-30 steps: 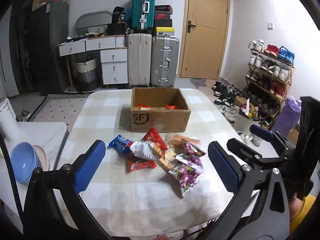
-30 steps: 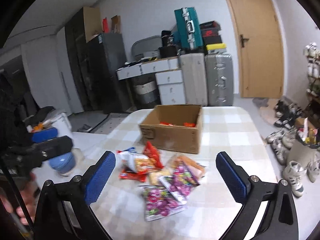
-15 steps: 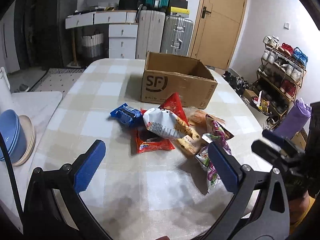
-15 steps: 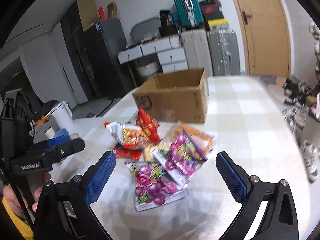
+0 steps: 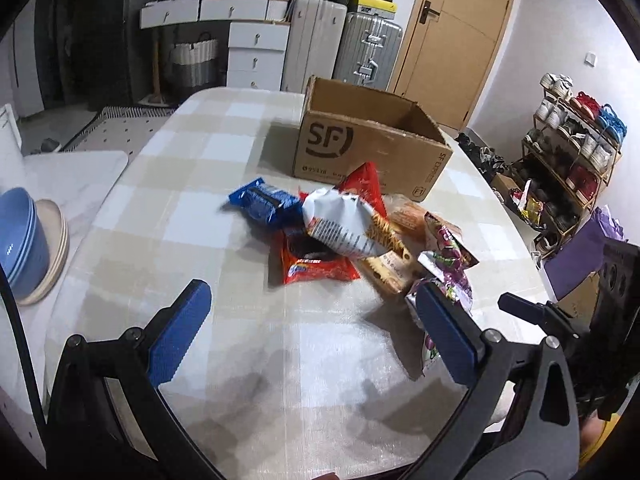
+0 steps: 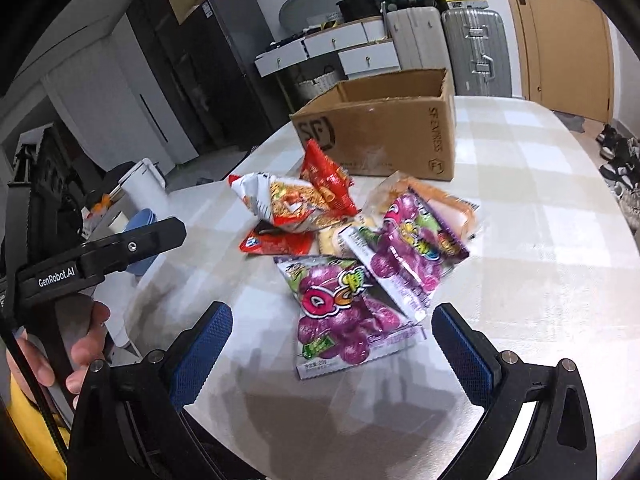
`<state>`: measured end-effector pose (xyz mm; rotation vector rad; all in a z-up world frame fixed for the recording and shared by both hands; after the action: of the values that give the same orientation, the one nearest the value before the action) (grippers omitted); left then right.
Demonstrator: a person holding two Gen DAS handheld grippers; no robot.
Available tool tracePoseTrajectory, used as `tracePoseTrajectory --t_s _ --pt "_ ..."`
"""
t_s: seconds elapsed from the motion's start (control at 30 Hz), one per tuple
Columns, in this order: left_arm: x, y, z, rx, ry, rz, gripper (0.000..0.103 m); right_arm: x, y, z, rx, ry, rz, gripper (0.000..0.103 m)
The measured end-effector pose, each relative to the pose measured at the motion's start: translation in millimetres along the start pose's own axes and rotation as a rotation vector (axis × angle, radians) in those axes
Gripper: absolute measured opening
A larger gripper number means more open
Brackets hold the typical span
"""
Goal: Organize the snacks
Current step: 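Withdraw both tools from the box back toward the snack pile, then grasp the purple grape candy bag with the right gripper while the left grasps the white noodle bag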
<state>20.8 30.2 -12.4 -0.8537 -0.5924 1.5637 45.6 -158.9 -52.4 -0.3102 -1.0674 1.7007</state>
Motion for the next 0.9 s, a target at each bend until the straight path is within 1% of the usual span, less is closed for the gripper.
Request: tracePoseTrajectory --t_s 0.1,0.2,0.37,0.43,0.47,0.5,0.53,0.57,0.6,0.63,0.77,0.9 --pt "3 3 0 0.007 0.006 0.018 0.102 3 2 -5 0.009 -0.006 0.008 0.102" --pt "4 4 1 0.006 -0.003 0.014 0.102 7 2 -16 0.024 -0.001 0.036 0.102" --pt "5 5 0 0.010 0.003 0.014 0.102 14 3 -39 0.070 0.012 0.101 0.101" --pt "4 5 -1 0.015 0.009 0.013 0.102 15 4 -45 0.088 0.023 0.127 0.097" --pt "4 5 -1 0.017 0.010 0.013 0.102 15 4 -48 0.097 0.030 0.138 0.091" --pt "4 5 -1 0.018 0.011 0.012 0.102 15 5 -51 0.105 0.034 0.145 0.082" --pt "4 5 -2 0.022 0.013 0.011 0.102 14 5 -56 0.122 0.034 0.146 0.076" --pt "3 5 -3 0.024 0.014 0.011 0.102 12 6 -61 0.139 0.036 0.140 0.065" --pt "3 5 -4 0.027 0.014 0.011 0.102 10 6 -63 0.150 0.033 0.133 0.062" --pt "3 6 -5 0.030 0.014 0.011 0.102 8 7 -66 0.160 0.016 0.117 0.062" --pt "2 7 -7 0.045 0.019 0.010 0.102 9 6 -66 0.157 0.013 0.124 0.057" --pt "2 8 -9 0.051 0.010 0.009 0.102 12 8 -65 0.156 0.006 0.123 0.047"
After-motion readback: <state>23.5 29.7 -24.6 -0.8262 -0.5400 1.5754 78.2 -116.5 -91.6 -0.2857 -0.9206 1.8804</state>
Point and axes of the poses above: each gripper's, at about its wrist camera, not at the fingertips, and z roughly against the way its jaws point, x to its left, y to its underside, the point moved 1 cm from there along -z, roughly the way its jaws point, and after that the axes turned 8 degrees about -x, right-handed, at the moved point
